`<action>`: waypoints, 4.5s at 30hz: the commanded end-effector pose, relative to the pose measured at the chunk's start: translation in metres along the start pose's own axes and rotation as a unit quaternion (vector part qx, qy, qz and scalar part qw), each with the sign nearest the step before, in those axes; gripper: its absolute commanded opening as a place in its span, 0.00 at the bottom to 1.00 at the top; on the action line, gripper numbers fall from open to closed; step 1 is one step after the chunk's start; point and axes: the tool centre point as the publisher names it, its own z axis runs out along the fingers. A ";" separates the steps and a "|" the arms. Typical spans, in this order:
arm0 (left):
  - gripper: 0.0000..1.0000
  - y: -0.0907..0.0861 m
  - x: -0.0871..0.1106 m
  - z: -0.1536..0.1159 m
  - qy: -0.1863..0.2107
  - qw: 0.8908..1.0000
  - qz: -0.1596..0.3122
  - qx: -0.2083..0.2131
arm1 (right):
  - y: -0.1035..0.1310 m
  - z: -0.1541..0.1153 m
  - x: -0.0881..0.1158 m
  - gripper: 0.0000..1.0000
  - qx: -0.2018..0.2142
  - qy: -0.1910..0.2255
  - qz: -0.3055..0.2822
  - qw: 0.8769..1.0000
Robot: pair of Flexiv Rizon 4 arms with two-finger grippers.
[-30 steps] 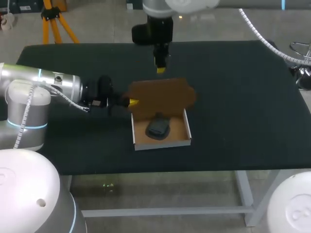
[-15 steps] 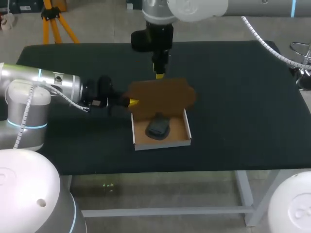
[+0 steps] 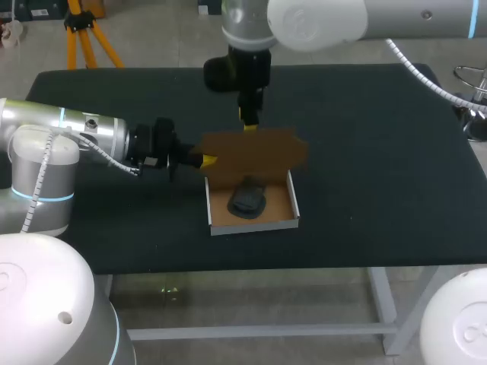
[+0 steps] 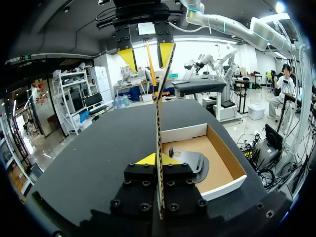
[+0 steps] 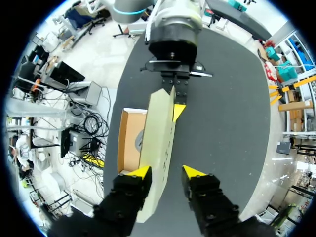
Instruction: Assemble the packaging by folding the flat box into shape, placing the metal phone stand inside, and closing the box properly
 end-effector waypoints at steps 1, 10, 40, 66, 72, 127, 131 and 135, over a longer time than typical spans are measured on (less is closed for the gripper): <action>0.00 0.000 -0.001 0.000 0.000 1.000 0.000 0.001 | 0.000 0.000 0.011 0.43 0.001 -0.012 0.002 1.000; 0.00 0.000 -0.001 0.000 0.000 1.000 0.000 0.001 | 0.001 0.004 0.017 0.42 0.012 -0.018 0.013 1.000; 0.00 0.000 -0.001 0.000 0.000 1.000 0.000 0.001 | -0.005 0.030 0.007 0.55 -0.007 0.000 0.021 1.000; 0.00 0.000 -0.001 0.000 0.000 1.000 0.000 0.001 | -0.003 0.048 -0.011 0.49 -0.020 0.059 -0.005 0.998; 0.00 0.000 -0.001 0.000 0.000 1.000 0.000 0.001 | 0.000 0.049 -0.013 0.25 -0.018 0.066 -0.010 0.998; 0.00 0.000 -0.001 0.000 0.000 1.000 0.000 0.001 | -0.035 -0.016 -0.013 1.00 -0.056 0.023 0.193 0.979; 0.00 -0.004 0.000 -0.002 -0.007 0.999 0.037 -0.002 | -0.035 -0.016 -0.013 1.00 -0.056 0.023 0.193 0.979; 0.00 -0.006 0.003 -0.003 -0.023 0.997 0.067 -0.006 | -0.039 -0.015 -0.012 1.00 -0.064 0.047 0.219 0.973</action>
